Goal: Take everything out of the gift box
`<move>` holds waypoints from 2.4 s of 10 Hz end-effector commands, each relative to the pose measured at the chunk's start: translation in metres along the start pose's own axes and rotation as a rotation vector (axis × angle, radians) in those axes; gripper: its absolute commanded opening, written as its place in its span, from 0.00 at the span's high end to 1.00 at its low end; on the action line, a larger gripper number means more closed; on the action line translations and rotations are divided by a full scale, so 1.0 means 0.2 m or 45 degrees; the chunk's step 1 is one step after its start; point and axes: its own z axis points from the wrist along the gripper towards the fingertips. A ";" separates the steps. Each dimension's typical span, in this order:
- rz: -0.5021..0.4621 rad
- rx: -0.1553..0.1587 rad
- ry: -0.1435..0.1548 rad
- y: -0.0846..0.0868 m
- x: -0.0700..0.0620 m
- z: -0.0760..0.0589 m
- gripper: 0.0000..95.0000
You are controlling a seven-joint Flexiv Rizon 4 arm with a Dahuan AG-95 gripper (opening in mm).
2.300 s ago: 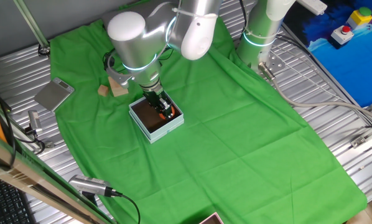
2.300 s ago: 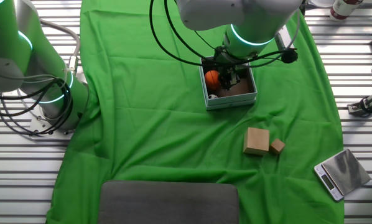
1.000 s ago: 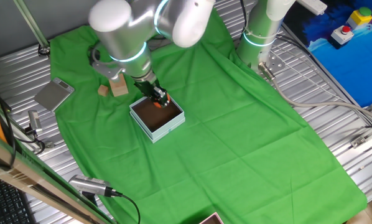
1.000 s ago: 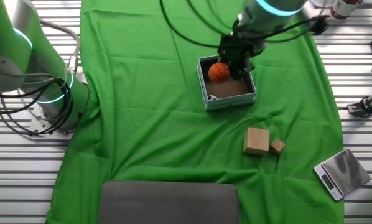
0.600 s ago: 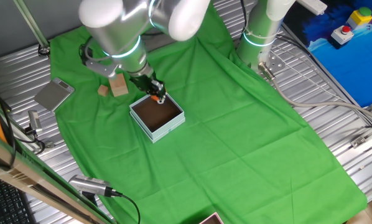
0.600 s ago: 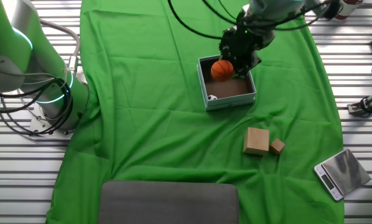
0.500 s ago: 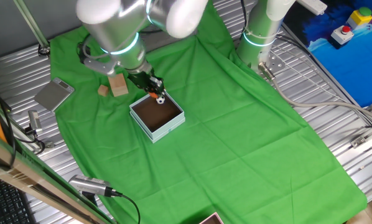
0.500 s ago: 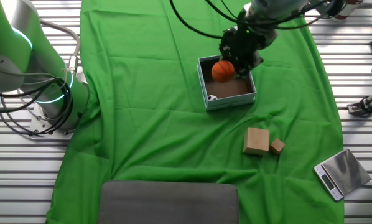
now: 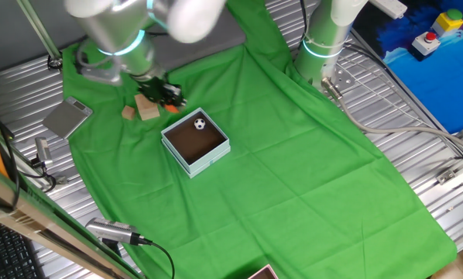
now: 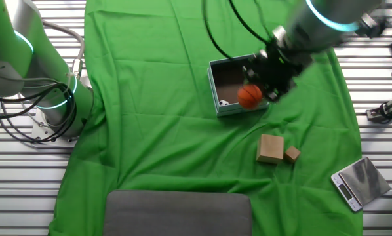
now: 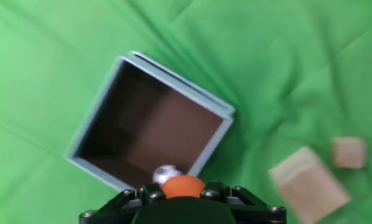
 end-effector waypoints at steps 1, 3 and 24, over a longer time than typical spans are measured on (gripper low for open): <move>-0.082 0.004 -0.010 -0.06 0.01 0.01 1.00; -0.123 0.010 -0.014 -0.06 0.01 0.01 1.00; -0.291 0.075 -0.047 -0.15 -0.01 0.14 1.00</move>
